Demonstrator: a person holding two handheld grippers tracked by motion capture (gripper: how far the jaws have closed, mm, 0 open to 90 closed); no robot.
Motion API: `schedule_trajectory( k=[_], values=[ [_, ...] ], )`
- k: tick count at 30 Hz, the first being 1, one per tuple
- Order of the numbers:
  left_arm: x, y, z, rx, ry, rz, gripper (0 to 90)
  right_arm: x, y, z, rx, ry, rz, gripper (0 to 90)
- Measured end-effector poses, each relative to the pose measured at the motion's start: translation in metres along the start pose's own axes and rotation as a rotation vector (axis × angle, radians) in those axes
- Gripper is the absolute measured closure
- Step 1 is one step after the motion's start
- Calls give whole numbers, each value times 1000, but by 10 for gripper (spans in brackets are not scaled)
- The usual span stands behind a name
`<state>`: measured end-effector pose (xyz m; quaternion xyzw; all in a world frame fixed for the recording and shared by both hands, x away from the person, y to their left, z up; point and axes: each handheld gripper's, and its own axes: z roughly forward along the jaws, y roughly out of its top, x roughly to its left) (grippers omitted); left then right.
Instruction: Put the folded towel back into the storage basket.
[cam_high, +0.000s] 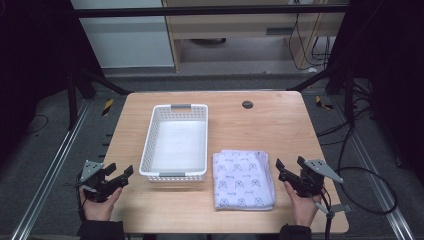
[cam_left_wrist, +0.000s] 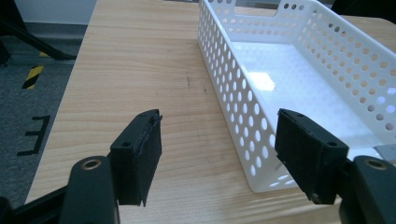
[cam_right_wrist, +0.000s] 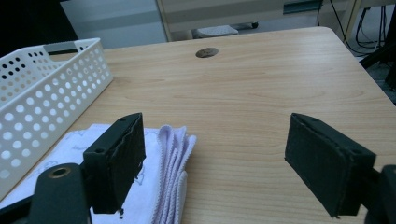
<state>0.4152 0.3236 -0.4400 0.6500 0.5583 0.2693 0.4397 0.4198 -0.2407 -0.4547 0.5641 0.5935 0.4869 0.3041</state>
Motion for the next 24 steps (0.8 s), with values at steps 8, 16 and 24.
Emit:
schedule_trajectory(
  k=[8,16,24],
  values=[
    [-15,5,-7,-32,-27,20,321,-6,-3,-8,-30,5,24,223],
    [-30,9,-8,-30,-41,47,329,-3,2,-9,-33,3,-5,222],
    [-44,13,-7,-26,-70,61,334,0,9,-11,-49,8,-17,223]
  ],
)
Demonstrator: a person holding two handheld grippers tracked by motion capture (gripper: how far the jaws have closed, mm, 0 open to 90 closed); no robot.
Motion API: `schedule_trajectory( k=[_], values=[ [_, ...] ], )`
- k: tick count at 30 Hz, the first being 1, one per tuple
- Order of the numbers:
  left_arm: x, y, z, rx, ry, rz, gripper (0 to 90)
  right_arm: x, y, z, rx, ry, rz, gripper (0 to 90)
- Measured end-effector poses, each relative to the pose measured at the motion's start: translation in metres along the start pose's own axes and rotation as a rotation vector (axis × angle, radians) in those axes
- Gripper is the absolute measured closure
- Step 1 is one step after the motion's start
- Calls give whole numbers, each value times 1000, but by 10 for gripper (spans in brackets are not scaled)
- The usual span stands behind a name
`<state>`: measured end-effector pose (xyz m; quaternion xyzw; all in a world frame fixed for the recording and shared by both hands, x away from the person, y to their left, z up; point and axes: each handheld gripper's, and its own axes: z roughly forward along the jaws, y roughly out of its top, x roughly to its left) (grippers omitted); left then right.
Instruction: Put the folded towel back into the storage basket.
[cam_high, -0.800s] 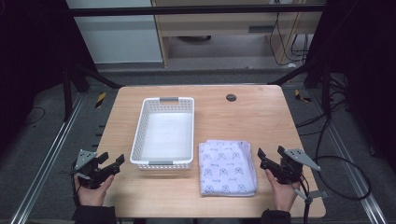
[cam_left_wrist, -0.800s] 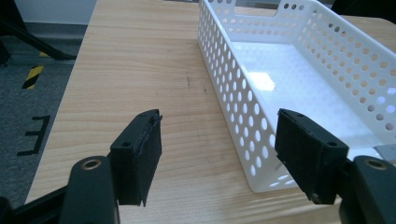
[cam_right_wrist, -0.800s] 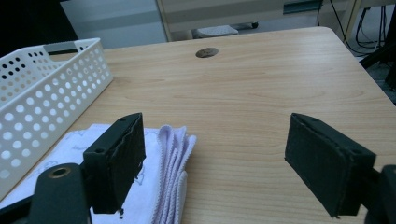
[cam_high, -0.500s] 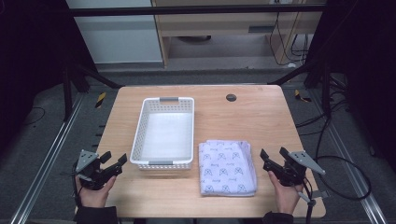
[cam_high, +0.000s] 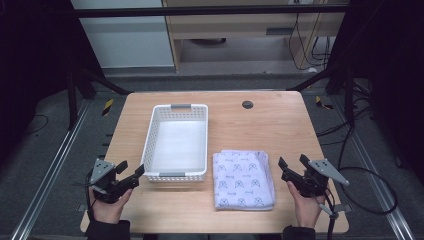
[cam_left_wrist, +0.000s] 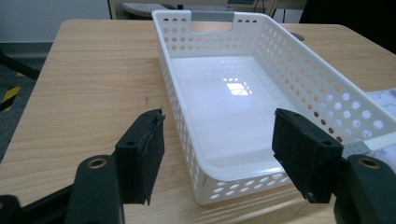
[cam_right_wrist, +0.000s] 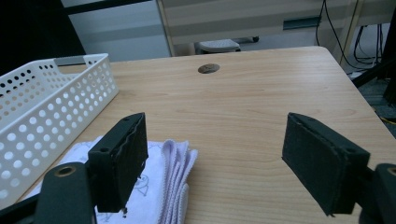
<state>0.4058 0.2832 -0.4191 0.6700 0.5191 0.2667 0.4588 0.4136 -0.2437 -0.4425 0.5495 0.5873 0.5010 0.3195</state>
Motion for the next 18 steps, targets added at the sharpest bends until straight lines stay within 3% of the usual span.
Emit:
schedule_trajectory(
  k=[7,12,18],
  values=[
    [-18,7,3,2,-36,27,334,6,9,0,-16,12,-17,216],
    [-33,19,7,-14,-51,53,331,9,22,-1,-30,9,-52,200],
    [-51,34,11,-30,-67,81,328,10,29,2,-23,21,-61,197]
  ],
)
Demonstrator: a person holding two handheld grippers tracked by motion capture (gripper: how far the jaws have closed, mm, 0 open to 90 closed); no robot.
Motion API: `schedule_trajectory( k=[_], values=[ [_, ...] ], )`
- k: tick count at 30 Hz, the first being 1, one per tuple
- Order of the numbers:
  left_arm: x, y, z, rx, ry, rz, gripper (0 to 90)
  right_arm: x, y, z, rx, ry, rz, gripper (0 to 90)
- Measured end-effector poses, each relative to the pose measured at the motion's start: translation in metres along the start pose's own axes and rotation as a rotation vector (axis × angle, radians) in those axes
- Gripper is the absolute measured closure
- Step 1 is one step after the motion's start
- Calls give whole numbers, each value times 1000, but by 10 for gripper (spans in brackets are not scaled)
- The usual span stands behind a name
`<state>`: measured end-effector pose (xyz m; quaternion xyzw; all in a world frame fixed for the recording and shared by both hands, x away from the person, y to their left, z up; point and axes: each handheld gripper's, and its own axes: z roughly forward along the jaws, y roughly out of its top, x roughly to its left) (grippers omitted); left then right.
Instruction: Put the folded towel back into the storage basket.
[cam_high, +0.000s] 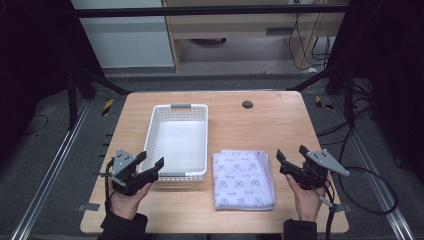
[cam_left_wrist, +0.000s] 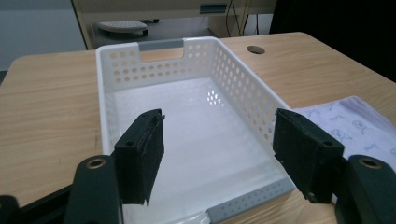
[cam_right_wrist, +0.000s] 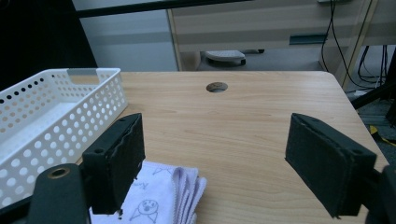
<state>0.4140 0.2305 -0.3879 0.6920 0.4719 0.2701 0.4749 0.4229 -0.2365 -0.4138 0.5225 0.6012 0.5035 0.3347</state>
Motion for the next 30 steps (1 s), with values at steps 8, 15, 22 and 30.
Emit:
schedule_trajectory(
  k=[8,15,22,30],
  values=[
    [-23,18,11,-35,-37,1,331,3,7,9,28,19,-27,194],
    [-45,24,25,-27,-64,12,330,6,16,21,56,43,-34,197],
    [-66,24,39,-12,-68,44,329,3,19,26,63,51,-19,194],
    [-84,18,48,9,-86,42,330,-4,22,28,65,62,-2,212]
  ],
)
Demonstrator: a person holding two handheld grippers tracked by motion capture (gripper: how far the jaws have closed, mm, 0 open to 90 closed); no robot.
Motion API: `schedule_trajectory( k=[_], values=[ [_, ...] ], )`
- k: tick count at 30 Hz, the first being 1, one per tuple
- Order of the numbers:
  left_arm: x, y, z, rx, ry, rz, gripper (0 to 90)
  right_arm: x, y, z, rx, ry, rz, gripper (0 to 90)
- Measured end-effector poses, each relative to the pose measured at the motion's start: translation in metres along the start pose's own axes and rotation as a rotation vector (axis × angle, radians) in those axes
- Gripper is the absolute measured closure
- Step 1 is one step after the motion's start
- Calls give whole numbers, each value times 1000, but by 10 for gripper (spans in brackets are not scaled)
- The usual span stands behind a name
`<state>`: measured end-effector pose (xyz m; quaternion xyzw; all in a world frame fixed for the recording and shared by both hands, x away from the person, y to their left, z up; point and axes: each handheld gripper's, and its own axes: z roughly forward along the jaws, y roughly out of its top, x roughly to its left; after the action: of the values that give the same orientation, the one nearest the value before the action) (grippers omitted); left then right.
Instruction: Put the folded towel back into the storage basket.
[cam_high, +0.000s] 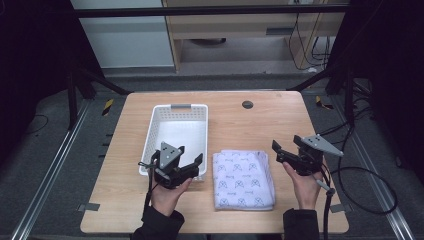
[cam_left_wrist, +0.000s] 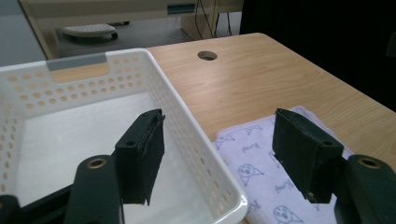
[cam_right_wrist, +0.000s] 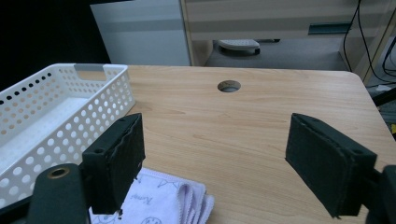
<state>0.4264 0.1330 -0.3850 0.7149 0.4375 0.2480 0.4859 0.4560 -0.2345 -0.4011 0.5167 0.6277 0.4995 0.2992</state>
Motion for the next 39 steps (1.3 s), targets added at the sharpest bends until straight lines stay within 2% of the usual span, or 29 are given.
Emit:
schedule_trajectory(
  k=[6,13,21,23,29,35,39],
  values=[
    [-14,-10,6,18,-34,0,331,-1,0,1,5,18,12,252],
    [-24,-21,6,29,-38,14,330,-2,-3,3,16,19,1,295],
    [-35,-40,9,66,-40,17,337,-2,-11,11,32,28,-10,355],
    [-36,-44,9,69,-44,11,340,-1,-14,13,42,30,-13,360],
    [-39,-58,10,94,-49,-3,348,5,-20,21,91,21,-69,389],
    [-42,-75,16,125,-69,-28,360,6,-31,30,135,25,-50,370],
    [-46,-84,20,155,-77,-25,370,6,-37,36,167,30,-48,362]
  ],
)
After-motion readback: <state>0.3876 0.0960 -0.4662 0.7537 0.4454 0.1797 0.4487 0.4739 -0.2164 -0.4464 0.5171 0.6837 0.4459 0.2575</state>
